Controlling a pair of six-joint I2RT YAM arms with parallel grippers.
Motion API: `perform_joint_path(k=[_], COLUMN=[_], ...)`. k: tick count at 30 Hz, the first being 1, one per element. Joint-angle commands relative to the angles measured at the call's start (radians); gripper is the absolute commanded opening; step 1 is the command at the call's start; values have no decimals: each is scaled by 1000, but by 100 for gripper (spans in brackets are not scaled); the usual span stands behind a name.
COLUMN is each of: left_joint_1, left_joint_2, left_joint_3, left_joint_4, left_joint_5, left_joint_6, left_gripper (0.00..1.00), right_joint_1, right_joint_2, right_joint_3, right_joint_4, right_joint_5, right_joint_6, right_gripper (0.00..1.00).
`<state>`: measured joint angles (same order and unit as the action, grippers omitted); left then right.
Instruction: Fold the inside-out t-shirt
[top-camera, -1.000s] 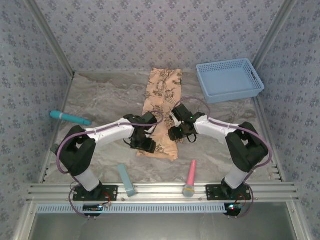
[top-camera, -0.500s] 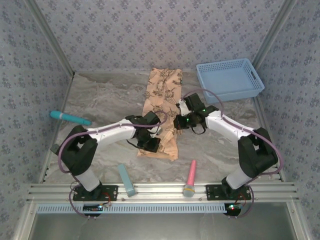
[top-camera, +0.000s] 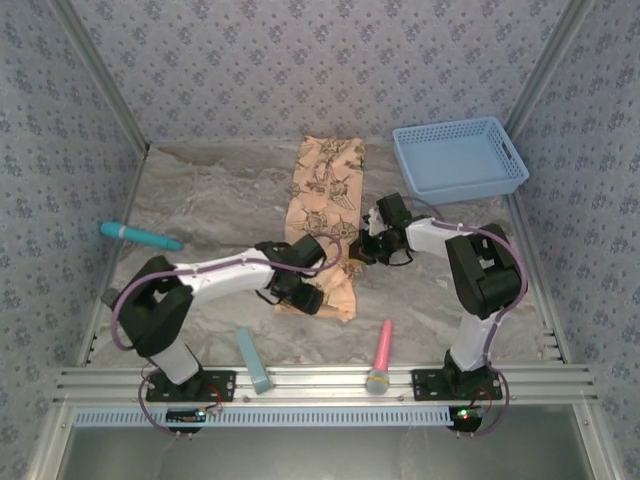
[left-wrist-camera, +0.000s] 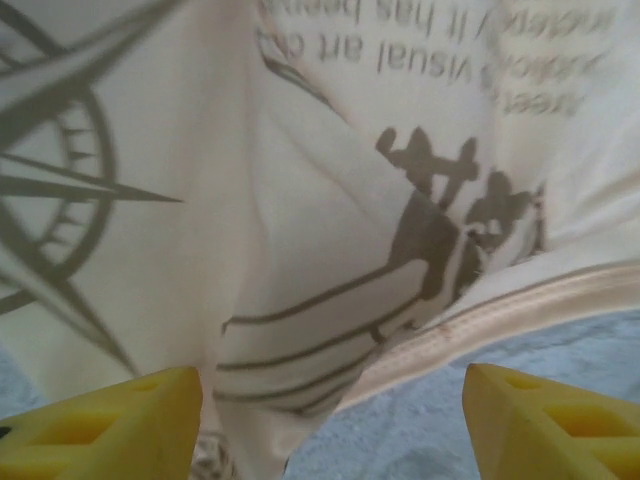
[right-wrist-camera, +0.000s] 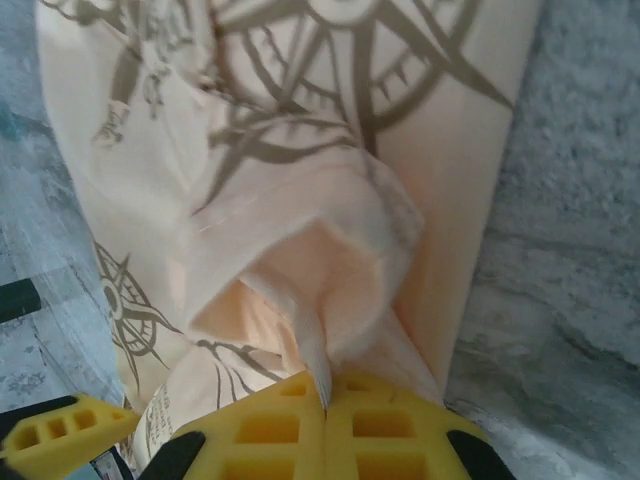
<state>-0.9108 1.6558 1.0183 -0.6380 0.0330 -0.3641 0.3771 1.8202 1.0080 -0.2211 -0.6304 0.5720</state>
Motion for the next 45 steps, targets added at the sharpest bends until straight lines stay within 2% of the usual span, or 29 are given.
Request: perform_joint_path(k=[1, 2, 3, 5, 7, 12, 14, 16, 20, 24, 28, 32, 35, 38, 40, 43, 45], left_joint_1=[-13, -14, -13, -13, -13, -12, -12, -10, 7, 26, 21, 18, 17, 16, 14, 7, 0], left_joint_2=[40, 56, 68, 78, 52, -102, -130, -126, -138, -155, -112, -63, -40, -36, -41, -49, -53], left_joint_3=[38, 47, 54, 70, 85, 17, -35, -71, -133, -173, -170, -159, -142, -134, -138, -146, -155], left_joint_4=[20, 10, -4, -34, -92, -107, -76, -69, -85, -14, 34, 24, 26, 64, 106, 160, 206], left_joint_5=[-109, -136, -158, -198, -180, -134, -70, -64, -125, -36, 75, 86, 119, 177, 211, 248, 285], left_joint_6=[24, 28, 34, 31, 29, -38, -61, -92, -195, -196, -171, -174, -168, -179, -194, -220, -240], left_gripper=[69, 66, 57, 20, 0, 0, 0, 0, 0, 0, 6, 7, 5, 4, 3, 3, 3], right_joint_1=[5, 4, 1, -4, -5, 11, 11, -4, -18, -8, -14, -8, 44, 127, 174, 208, 208], right_joint_2=[-25, -32, -38, -59, -77, -109, -121, -111, 5, 103, -14, -158, -243, -281, -266, -191, -138], right_joint_3=[16, 25, 30, 39, 47, 72, 63, 57, 52, 32, -27, -16, -9, -28, -62, -96, -89], right_joint_4=[21, -3, -16, -33, -24, 36, 36, -8, -52, -62, -101, -229, -286, -261, -162, 0, 5], right_joint_5=[-54, -51, -52, -63, -96, -189, -146, -78, -70, -79, 92, 205, 275, 287, 230, 175, 215], right_joint_6=[37, 31, 26, 33, 48, 148, 173, 161, 106, 74, 66, -40, -86, -65, 8, 108, 108], right_gripper=[0, 0, 0, 0, 0, 2, 4, 10, 18, 28, 33, 39, 41, 38, 31, 15, 9])
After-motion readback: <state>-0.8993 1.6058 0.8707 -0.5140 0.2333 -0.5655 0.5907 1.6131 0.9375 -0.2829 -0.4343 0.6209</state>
